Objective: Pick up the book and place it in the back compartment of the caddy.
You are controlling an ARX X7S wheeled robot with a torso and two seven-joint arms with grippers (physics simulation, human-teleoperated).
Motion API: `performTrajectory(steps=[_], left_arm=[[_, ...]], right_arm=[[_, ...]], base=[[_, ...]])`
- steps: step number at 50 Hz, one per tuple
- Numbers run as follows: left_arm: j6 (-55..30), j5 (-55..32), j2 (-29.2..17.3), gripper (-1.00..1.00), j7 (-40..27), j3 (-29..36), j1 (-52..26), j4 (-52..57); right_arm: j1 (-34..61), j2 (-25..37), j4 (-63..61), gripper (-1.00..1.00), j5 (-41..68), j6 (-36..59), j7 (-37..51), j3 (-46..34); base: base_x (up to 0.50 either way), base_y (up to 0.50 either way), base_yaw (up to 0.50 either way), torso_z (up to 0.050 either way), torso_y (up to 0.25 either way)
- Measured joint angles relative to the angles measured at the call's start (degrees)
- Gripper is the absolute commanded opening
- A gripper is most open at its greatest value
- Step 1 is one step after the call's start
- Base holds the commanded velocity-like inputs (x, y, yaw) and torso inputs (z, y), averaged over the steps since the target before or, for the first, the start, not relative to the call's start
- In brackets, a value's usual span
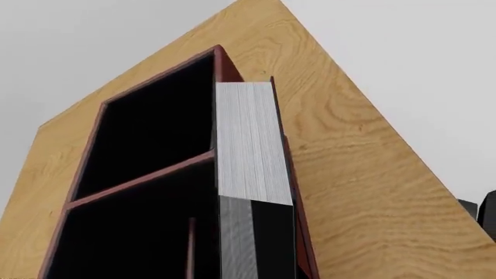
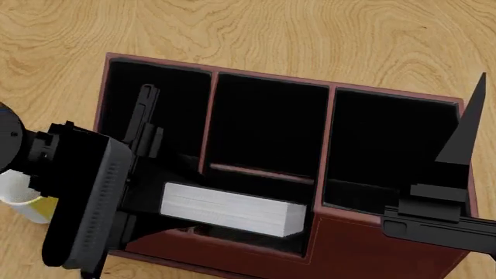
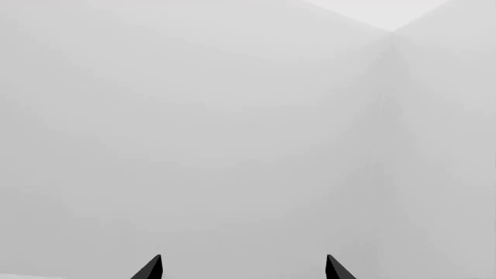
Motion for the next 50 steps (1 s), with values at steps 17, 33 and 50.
performTrajectory(steps=[17,33,50], left_arm=[[-1.3,-0.7,3.1,-1.00,1.4,0.9,-1.7,-5.4],[2.4,0.6,5.7,-1.00,2.9,2.1,-2.1,-11.9],[8.6,2.1,9.1,-1.00,4.6,3.2,-2.2,-21.2]], right_arm=[[-0.8,0.7,0.1,1.00,0.0,-0.5,0.3,0.4],[-1.2,1.2,0.0,1.00,0.1,-0.7,0.7,0.7],[0.1,0.4,0.5,1.00,0.2,0.4,0.1,0.2]], base=[[0.00,0.00,0.00,0.000,0.001],[0.00,0.00,0.00,0.001,0.001],[0.00,0.00,0.00,0.000,0.001]])
